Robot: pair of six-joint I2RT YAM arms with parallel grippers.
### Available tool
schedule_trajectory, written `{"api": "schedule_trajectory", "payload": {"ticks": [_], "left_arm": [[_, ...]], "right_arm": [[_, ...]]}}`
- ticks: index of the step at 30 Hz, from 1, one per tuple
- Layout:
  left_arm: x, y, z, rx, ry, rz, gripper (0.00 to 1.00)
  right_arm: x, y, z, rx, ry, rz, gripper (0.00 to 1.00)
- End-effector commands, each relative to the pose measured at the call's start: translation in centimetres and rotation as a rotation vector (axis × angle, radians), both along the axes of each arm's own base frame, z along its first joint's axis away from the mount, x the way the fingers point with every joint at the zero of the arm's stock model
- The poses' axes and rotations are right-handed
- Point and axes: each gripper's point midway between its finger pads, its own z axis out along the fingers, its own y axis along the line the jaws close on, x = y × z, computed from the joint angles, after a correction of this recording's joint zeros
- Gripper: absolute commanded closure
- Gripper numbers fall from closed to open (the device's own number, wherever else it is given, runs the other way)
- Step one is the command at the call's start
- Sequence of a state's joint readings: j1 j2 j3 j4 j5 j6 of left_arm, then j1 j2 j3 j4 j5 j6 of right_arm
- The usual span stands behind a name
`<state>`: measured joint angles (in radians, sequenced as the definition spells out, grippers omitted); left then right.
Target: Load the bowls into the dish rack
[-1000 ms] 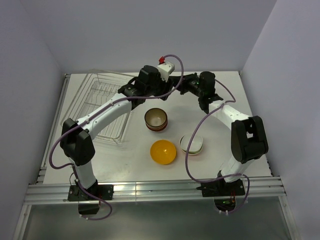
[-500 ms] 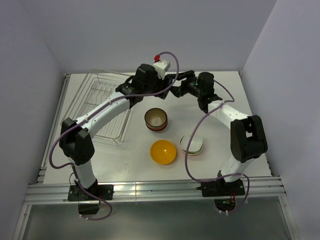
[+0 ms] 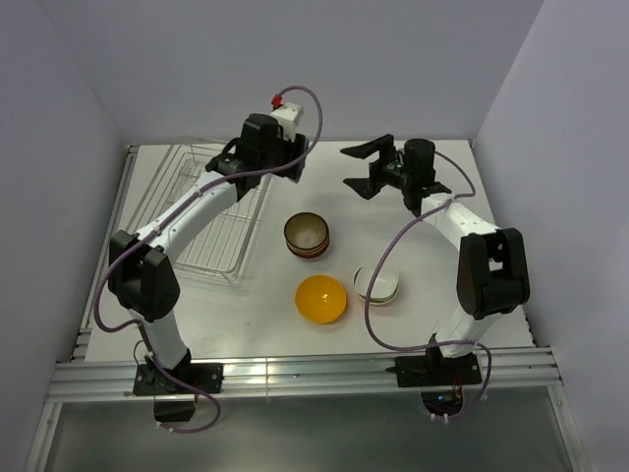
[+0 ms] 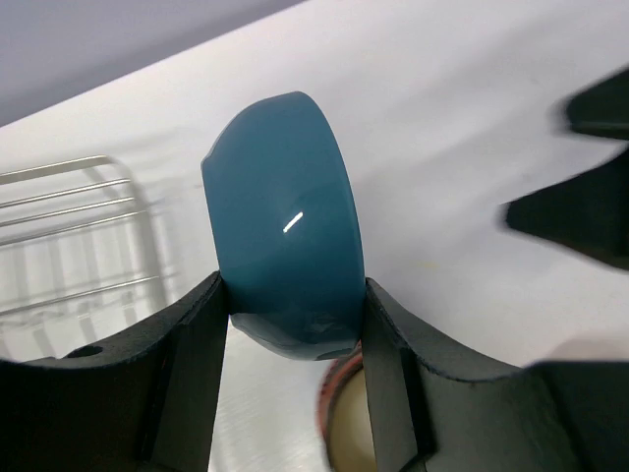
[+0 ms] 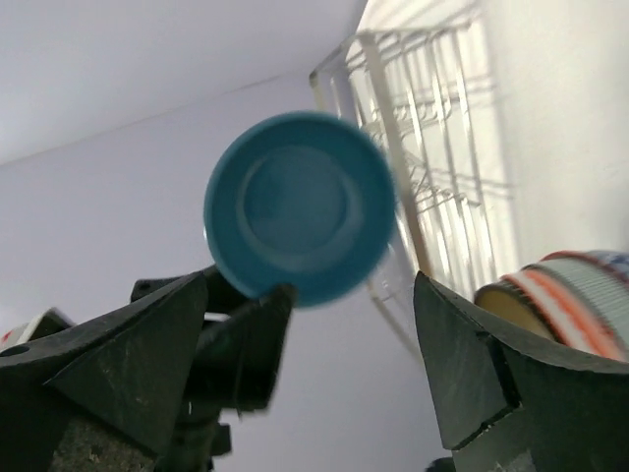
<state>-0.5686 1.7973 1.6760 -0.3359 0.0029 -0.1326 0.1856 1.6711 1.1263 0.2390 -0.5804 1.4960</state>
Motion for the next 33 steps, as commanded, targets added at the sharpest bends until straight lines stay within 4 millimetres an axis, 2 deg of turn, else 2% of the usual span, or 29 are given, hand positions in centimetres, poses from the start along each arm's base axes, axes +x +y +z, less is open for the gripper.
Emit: {"api": "schedule_trajectory", "payload": {"ticks": [1, 2, 3, 5, 6, 9, 11, 12, 16, 18, 21, 24, 33], "left_arm": [[1.4, 5.2, 7.2, -0.045, -0.142, 0.105, 1.0], [1.5, 6.4, 7.5, -0.035, -0.149, 0.124, 1.0], [2.2, 8.6, 7.4, -0.016, -0.155, 0.175, 1.0], [2.4, 10.8, 7.2, 0.015, -0.165, 0.213, 1.0], [2.8, 12.4, 7.0, 0.028, -0.168, 0.246, 1.0], [3.1, 14.8, 5.6, 0.086, -0.167, 0.295, 1.0], [3.5, 15.5, 5.2, 0.097, -0.17, 0.314, 1.0], [3.8, 15.9, 4.8, 0.133, -0.176, 0.307, 1.0], [4.9, 15.8, 2.8, 0.16, -0.147, 0.3, 1.0], [5.2, 15.4, 2.5, 0.153, -0.14, 0.29, 1.0], [5.7, 14.8, 1.2, 0.148, -0.112, 0.273, 1.0], [5.9, 14.1, -0.2, 0.148, -0.091, 0.235, 1.0], [6.0, 13.4, -2.4, 0.241, -0.084, 0.114, 1.0]], "right_arm": [[-0.2, -2.9, 5.2, -0.097, -0.201, 0.016, 0.06], [-0.2, -3.3, 5.5, -0.146, -0.245, 0.027, 0.04], [-0.2, -4.3, 5.4, -0.168, -0.244, 0.03, 0.02], [-0.7, -4.9, 5.8, -0.232, -0.31, 0.077, 0.02], [-0.8, -5.9, 5.9, -0.258, -0.319, 0.077, 0.01], [-1.8, -7.1, 6.2, -0.381, -0.394, 0.134, 0.0], [-2.2, -7.4, 6.5, -0.472, -0.46, 0.177, 0.0], [-2.6, -8.6, 6.3, -0.499, -0.446, 0.174, 0.0], [-3.9, -9.7, 7.0, -0.613, -0.514, 0.198, 0.0], [-4.5, -10.3, 7.3, -0.668, -0.548, 0.186, 0.0], [-5.0, -10.8, 7.1, -0.712, -0.563, 0.184, 0.0], [-5.2, -10.9, 6.7, -0.723, -0.566, 0.188, 0.0], [-4.9, -10.9, 6.7, -0.691, -0.583, 0.186, 0.0]]}}
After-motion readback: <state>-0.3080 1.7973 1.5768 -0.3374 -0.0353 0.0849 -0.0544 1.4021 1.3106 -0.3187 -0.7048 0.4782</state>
